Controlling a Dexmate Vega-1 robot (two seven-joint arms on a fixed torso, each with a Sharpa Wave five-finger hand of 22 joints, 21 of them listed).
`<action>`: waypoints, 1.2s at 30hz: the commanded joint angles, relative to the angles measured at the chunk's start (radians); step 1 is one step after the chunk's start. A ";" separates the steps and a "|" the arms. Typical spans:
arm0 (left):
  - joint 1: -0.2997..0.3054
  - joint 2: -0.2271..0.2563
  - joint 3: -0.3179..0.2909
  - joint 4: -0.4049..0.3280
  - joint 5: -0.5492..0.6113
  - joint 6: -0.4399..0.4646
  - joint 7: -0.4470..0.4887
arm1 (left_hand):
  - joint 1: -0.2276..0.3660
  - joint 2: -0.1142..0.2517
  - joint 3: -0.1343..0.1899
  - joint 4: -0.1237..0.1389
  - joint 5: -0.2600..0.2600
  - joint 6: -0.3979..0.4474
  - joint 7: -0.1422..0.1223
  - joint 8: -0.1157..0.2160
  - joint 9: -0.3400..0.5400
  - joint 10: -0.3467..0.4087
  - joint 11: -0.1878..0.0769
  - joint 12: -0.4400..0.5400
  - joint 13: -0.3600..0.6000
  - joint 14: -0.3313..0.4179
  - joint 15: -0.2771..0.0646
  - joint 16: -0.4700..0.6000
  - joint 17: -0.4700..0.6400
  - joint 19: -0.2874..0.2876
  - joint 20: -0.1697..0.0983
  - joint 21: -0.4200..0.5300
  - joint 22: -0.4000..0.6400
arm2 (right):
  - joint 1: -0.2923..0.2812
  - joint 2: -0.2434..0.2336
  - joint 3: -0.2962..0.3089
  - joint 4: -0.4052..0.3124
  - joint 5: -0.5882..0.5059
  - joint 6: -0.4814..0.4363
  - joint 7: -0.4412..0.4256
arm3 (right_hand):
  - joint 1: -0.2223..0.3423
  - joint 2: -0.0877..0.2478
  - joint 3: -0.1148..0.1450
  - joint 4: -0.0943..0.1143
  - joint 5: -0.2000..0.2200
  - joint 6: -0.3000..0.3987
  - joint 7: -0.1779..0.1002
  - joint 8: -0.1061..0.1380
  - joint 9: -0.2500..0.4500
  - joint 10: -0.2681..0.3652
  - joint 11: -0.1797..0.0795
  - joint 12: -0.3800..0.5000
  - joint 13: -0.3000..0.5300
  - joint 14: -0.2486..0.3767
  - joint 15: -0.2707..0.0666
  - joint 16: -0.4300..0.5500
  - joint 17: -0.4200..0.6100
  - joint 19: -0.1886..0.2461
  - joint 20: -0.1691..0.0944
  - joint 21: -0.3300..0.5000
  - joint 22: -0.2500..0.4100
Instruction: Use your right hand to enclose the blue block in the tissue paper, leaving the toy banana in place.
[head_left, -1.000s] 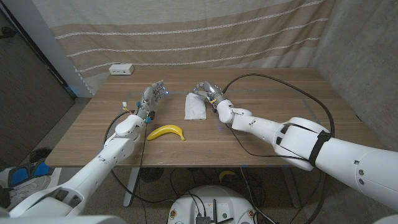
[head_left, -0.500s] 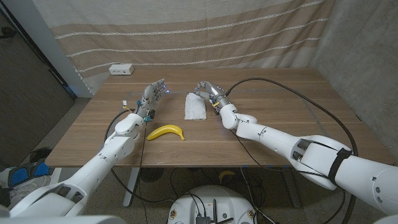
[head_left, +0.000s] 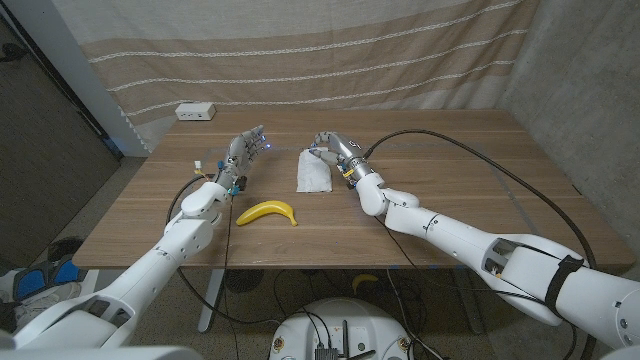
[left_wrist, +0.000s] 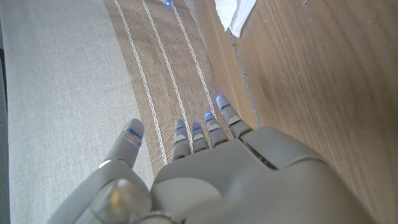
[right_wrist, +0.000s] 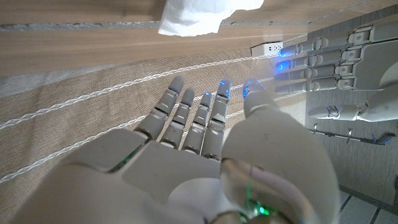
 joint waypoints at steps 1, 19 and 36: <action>0.026 0.022 -0.013 -0.041 -0.005 -0.002 -0.001 | 0.005 0.046 0.002 0.000 0.001 0.011 0.000 0.001 0.003 0.007 -0.001 0.000 0.004 0.006 0.003 0.003 0.003 0.004 -0.001 -0.001 0.006 | -0.068 -0.054 0.027 -0.120 -0.063 -0.026 0.009 | 0.011 -0.004 0.002 -0.004 0.008 0.010 -0.005 -0.001 0.001 0.002 -0.009 0.000 0.001 0.002 -0.118 -0.001 0.002 0.008 -0.007 0.007 0.003; 0.075 0.054 -0.036 -0.101 -0.013 -0.010 0.009 | 0.001 0.044 0.003 0.002 0.001 0.017 0.002 0.002 0.003 0.013 -0.001 0.001 0.004 0.009 0.003 0.003 0.003 0.007 -0.001 -0.005 0.006 | -0.157 -0.121 0.056 -0.266 -0.136 -0.076 0.038 | 0.025 -0.009 0.006 -0.013 0.007 0.007 -0.018 -0.008 -0.004 -0.001 -0.017 -0.002 0.000 0.002 -0.127 -0.003 0.001 0.010 -0.016 0.010 0.003; 0.095 0.057 -0.050 -0.115 -0.037 -0.022 -0.008 | -0.011 0.040 -0.001 0.010 0.000 0.026 0.003 0.004 0.003 0.015 0.000 0.002 0.004 0.011 0.003 0.005 0.006 0.010 0.001 -0.008 0.006 | -0.207 -0.156 0.059 -0.328 -0.221 -0.137 0.050 | 0.090 -0.020 0.024 -0.032 0.006 -0.006 -0.059 -0.020 -0.011 -0.031 -0.043 -0.014 -0.001 -0.007 -0.146 -0.014 -0.003 0.015 -0.039 0.015 0.002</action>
